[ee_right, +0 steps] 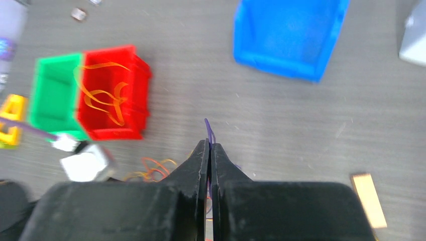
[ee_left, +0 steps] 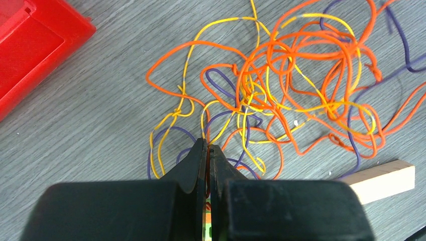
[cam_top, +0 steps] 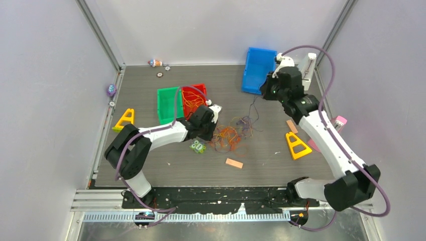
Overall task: Untangle the cables
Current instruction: Untie the cable.
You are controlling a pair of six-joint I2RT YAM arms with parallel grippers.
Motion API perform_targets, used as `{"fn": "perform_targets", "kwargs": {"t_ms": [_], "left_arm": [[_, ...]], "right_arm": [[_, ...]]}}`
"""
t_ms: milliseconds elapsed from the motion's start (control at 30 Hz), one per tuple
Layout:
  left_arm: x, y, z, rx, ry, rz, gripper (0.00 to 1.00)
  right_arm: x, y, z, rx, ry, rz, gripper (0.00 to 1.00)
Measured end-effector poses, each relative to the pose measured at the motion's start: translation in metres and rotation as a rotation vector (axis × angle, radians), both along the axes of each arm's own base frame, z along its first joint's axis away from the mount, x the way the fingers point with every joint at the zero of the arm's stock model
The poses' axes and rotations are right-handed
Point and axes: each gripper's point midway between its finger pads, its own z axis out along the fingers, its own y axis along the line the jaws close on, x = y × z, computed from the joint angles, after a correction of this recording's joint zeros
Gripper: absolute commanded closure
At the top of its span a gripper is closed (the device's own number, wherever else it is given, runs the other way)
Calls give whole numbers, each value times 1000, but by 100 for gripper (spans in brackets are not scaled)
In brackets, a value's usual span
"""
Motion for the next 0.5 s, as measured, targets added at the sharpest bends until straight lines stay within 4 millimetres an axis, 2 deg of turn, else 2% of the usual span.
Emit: {"fn": "perform_targets", "kwargs": {"t_ms": [200,300,400,500], "left_arm": [[-2,1,1,-6,-4,-1,100],[-6,4,2,-18,-12,-3,100],[-14,8,6,-42,-23,-10,79],[-21,11,16,-70,-34,-23,55]], "right_arm": [[-18,10,113,92,-216,94,94],[-31,14,154,128,-296,137,94],[-42,19,171,153,-328,186,94],[-48,25,169,162,-311,228,94]]}}
